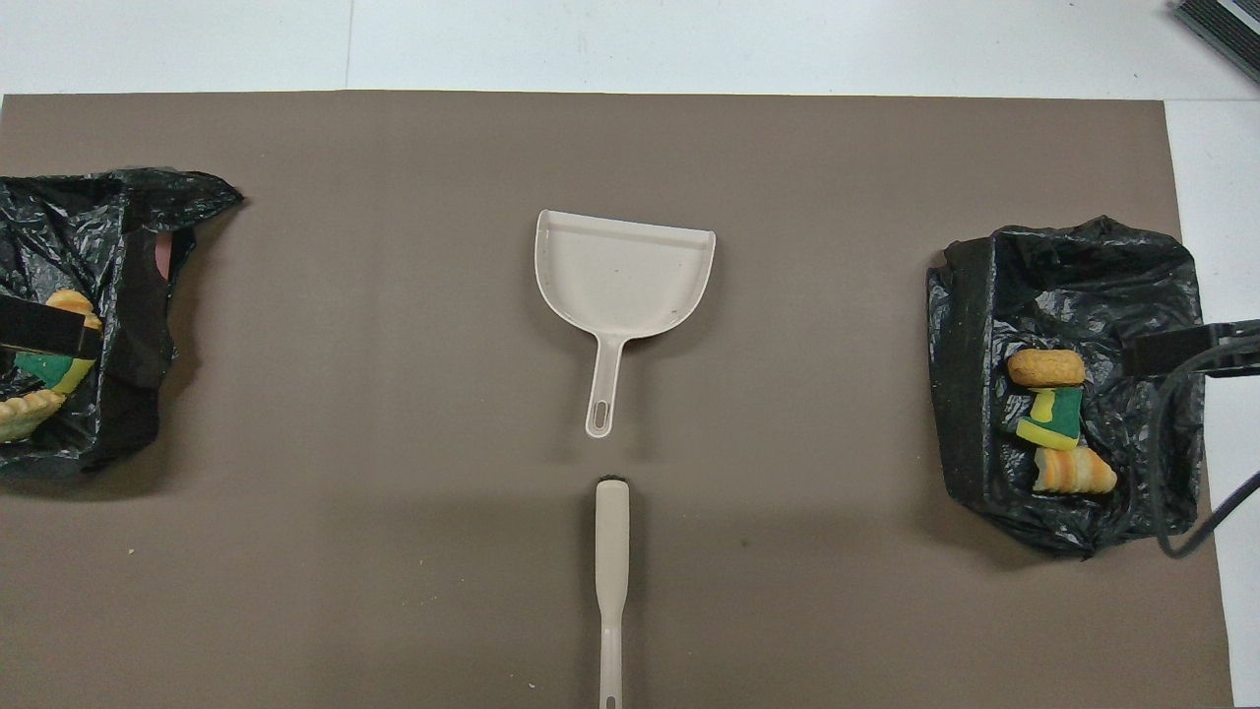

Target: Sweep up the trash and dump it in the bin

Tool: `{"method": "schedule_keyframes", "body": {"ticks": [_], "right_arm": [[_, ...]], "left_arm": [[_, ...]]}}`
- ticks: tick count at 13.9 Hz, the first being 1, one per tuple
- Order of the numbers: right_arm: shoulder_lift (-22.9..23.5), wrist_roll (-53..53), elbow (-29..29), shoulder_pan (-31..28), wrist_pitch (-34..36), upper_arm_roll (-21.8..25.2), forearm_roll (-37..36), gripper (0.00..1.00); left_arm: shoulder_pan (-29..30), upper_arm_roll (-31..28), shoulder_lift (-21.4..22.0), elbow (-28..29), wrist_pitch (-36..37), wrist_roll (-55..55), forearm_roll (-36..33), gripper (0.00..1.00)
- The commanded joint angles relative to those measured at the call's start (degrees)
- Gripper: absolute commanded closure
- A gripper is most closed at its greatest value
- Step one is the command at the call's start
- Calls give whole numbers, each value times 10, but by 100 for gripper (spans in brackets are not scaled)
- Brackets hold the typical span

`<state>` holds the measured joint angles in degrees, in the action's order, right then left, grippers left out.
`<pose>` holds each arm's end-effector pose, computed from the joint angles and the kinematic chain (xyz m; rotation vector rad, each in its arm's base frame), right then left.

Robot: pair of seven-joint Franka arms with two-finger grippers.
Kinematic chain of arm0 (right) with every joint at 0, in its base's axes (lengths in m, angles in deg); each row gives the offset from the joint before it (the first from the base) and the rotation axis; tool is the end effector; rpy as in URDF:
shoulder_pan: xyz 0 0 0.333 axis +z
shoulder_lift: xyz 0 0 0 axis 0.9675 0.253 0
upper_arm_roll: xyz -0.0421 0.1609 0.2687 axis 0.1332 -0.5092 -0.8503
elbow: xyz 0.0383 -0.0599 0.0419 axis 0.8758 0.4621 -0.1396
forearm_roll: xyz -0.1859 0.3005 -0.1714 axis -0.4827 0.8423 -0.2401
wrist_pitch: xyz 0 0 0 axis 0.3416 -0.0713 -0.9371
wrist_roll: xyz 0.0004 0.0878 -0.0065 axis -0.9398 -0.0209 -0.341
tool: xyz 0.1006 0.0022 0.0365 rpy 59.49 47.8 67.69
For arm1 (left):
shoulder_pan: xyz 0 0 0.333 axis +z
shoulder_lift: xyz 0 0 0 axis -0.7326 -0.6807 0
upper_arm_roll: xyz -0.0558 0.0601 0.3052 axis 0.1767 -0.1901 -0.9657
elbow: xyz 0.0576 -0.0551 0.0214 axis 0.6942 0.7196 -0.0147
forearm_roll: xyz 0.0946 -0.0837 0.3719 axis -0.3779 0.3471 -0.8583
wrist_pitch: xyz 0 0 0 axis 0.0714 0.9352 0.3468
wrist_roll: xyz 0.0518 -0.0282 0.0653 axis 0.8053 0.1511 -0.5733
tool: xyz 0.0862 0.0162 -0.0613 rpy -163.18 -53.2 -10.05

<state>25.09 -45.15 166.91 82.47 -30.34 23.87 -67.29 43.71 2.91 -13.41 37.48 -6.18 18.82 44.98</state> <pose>0.5165 -0.0187 0.6542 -3.1369 -0.0267 -0.0559 0.5299 -0.0299 0.6820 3.1174 -0.2500 0.0155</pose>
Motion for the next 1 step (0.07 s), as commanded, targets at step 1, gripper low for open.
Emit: {"method": "schedule_keyframes", "body": {"ticks": [1], "right_arm": [[-4,17,0,-6,13,-2,9,0]], "left_arm": [[10,7,16,17,3,-5,4,0]]}}
